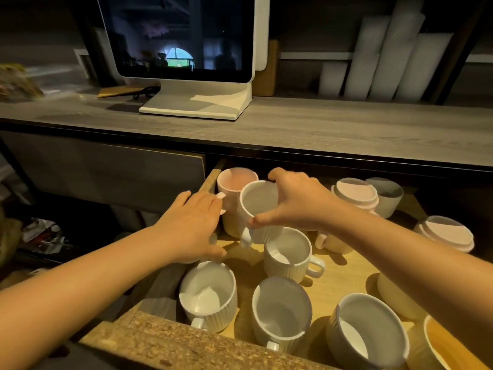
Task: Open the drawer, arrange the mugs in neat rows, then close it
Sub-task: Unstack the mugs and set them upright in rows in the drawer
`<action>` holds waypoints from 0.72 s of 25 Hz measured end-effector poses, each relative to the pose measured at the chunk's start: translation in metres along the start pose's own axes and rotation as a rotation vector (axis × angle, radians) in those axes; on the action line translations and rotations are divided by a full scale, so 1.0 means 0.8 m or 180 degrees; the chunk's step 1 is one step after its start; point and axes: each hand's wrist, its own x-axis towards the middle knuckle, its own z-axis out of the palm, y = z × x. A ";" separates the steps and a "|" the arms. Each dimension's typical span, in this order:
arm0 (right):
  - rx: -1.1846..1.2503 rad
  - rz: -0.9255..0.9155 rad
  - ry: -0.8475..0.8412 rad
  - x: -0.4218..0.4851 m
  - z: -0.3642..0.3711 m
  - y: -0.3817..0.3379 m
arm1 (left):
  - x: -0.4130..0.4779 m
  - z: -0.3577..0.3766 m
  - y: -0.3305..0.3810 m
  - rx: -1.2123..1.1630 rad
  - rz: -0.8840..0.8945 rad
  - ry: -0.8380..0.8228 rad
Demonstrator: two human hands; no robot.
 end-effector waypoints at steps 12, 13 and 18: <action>0.0171 0.0009 -0.0162 0.016 0.058 -0.027 | -0.024 0.012 -0.016 -0.0048 0.0388 -0.0332; 0.0118 0.0017 -0.0141 0.016 0.061 -0.026 | -0.027 0.014 -0.012 0.0001 0.0475 -0.0454; 0.0087 0.0089 -0.0125 0.016 0.079 -0.025 | -0.038 0.015 -0.005 0.0357 0.0663 -0.0662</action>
